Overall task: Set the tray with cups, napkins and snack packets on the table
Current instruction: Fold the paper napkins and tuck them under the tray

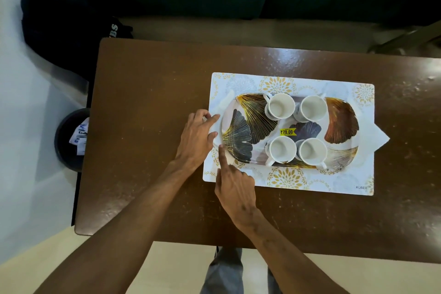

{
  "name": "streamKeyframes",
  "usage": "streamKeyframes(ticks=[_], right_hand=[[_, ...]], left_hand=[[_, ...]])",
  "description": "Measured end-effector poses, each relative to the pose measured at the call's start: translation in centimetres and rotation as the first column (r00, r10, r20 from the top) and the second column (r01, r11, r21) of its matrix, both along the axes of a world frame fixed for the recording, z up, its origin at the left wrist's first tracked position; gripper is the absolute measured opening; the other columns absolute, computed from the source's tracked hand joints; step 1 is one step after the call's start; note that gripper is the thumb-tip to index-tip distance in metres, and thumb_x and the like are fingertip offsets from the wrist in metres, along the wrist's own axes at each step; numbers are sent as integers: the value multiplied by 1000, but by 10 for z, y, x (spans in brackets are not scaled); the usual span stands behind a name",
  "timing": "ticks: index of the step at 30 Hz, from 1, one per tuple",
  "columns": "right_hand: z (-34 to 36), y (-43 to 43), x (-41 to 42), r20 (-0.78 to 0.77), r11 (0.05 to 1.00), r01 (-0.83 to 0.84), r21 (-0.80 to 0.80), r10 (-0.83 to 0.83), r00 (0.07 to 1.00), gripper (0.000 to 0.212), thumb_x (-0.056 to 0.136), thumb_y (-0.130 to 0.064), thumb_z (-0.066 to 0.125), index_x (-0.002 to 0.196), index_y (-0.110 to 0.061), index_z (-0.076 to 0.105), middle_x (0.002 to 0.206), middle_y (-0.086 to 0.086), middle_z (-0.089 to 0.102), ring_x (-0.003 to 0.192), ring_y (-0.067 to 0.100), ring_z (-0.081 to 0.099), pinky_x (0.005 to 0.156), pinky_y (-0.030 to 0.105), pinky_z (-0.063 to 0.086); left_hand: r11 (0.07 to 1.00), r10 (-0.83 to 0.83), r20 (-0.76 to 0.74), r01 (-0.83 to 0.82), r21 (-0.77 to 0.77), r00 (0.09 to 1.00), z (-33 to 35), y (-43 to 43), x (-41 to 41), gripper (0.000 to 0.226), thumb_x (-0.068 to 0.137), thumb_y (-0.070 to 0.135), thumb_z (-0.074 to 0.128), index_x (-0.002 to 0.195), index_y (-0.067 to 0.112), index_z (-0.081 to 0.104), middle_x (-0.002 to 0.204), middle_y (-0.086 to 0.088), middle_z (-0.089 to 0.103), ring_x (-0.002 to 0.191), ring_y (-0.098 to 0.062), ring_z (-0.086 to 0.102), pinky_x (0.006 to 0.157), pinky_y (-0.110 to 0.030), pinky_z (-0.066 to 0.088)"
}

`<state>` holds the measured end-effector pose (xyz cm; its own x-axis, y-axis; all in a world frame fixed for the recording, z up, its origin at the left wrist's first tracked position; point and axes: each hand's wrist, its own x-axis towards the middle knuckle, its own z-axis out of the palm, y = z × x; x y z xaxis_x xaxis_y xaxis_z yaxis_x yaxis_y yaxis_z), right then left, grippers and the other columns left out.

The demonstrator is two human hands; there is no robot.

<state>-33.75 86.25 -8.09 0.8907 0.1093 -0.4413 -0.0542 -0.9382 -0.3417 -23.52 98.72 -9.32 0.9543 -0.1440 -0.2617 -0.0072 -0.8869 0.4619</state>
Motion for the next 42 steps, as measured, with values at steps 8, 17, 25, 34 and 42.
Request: streamKeyframes(ticks=[8,17,25,34,42], right_hand=[[5,5,1,138,985,-119,122,102,985,72,88,-17,68,151,-2,35,133,20,55,121,32,56,97,42,56],[5,13,0,33,981,-170,98,167,985,102,83,-19,75,157,-1,7,166,21,2,155,33,6,125,42,10],[5,16,-5,25,983,-142,117,140,990,91,90,-14,65,157,0,5,167,20,-6,155,31,-5,127,44,7],[5,12,-6,56,970,-148,195,139,989,77,99,-16,53,159,-5,6,167,18,-8,155,31,-10,127,41,4],[19,-17,-10,167,920,-82,384,18,986,51,96,-8,58,146,-11,46,154,12,41,142,28,40,109,40,48]], left_hand=[[995,-78,23,79,-67,997,3,2,7,58,93,6,66,148,13,47,137,-7,44,123,-22,44,100,-33,51],[965,-262,-104,258,-52,959,8,3,36,73,86,-19,56,151,10,40,145,-8,36,127,-25,43,90,-38,54],[974,-217,-130,205,-98,968,9,0,39,70,88,-19,54,151,8,41,147,-9,37,131,-26,41,99,-30,47],[988,-113,-24,110,-108,993,13,-4,24,71,88,-20,52,152,10,41,149,-10,41,135,-26,42,109,-34,45],[978,49,89,-30,-205,995,31,-11,-11,46,97,-7,48,140,8,56,140,-8,50,128,-22,53,107,-40,50]])
